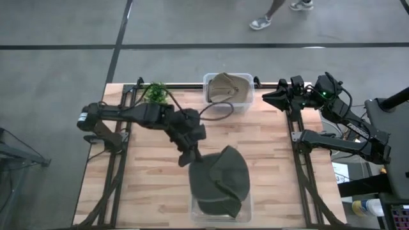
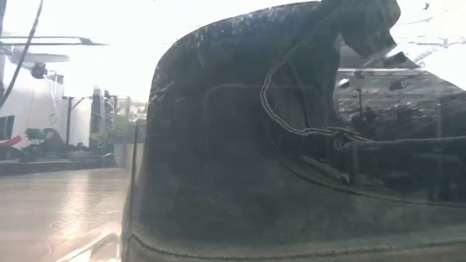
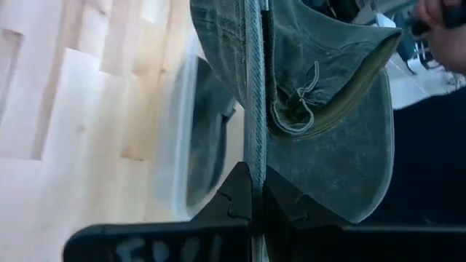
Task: Pick & Place hat
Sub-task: Put the black cap into the bottom transparent bin, then return to Home Position
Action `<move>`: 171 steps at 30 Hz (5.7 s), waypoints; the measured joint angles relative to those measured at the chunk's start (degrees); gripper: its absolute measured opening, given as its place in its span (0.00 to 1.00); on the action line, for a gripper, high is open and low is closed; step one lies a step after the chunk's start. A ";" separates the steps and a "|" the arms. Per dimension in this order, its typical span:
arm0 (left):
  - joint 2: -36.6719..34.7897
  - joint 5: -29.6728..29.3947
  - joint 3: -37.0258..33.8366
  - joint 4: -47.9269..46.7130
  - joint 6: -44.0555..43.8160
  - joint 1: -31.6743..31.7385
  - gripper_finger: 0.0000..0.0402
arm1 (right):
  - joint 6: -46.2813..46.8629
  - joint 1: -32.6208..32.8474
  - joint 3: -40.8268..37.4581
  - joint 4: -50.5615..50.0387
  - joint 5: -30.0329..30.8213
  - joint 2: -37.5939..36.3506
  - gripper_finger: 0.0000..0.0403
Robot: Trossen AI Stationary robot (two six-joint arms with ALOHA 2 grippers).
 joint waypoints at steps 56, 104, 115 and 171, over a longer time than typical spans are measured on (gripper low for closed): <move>8.91 -5.28 -7.50 9.10 -10.54 -5.20 0.19 | -0.15 0.00 0.07 -3.61 -2.60 0.64 0.18; 3.94 -27.92 0.10 2.36 6.98 -0.65 0.01 | -12.02 1.63 -9.08 -0.54 0.95 -4.22 0.02; -23.60 -29.16 -29.07 21.98 9.45 3.88 0.00 | -4.90 3.20 -25.63 10.08 2.73 -14.28 0.02; -82.28 -39.06 -96.49 59.55 11.82 4.50 0.00 | -19.07 33.68 -48.48 18.16 39.70 -30.51 0.02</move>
